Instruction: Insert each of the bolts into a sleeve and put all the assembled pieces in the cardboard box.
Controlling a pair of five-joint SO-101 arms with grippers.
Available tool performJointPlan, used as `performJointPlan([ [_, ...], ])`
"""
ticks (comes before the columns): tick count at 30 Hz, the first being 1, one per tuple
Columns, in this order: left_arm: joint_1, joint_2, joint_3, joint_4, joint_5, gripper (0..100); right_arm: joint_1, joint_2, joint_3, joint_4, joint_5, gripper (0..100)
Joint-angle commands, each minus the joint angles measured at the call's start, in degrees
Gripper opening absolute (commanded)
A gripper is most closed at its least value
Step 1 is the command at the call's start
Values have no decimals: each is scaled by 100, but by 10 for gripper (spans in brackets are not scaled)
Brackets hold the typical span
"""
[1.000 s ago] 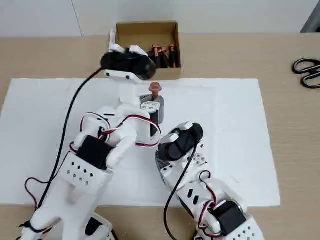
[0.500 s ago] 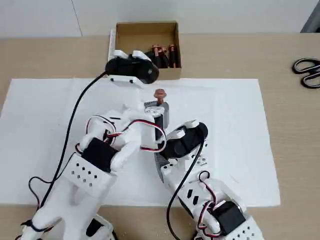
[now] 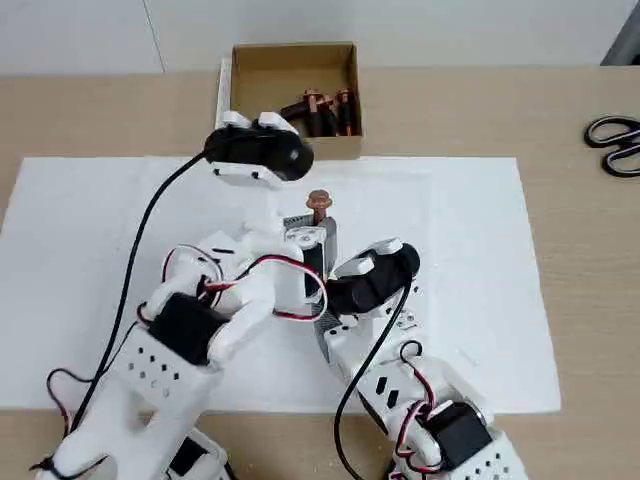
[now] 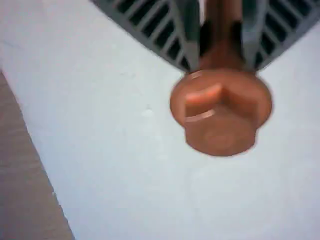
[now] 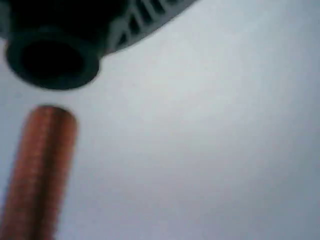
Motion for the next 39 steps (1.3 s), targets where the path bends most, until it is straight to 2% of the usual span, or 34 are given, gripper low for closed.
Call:
performJointPlan([
  [1, 35, -299, 189, -290, 44, 6, 66, -110, -44, -154, -53, 5],
  [5, 35, -466, 444, -563, 44, 6, 66, -110, -44, -154, -53, 5],
  [16, 281, -448, 532, -580, 44, 6, 66, -110, -44, -154, -53, 5],
  [30, 246, -492, 813, -563, 18, 6, 66, -110, -44, -154, -53, 5],
  [39, 281, -492, 1103, 0, -70, 6, 66, -110, -44, -154, -53, 5],
])
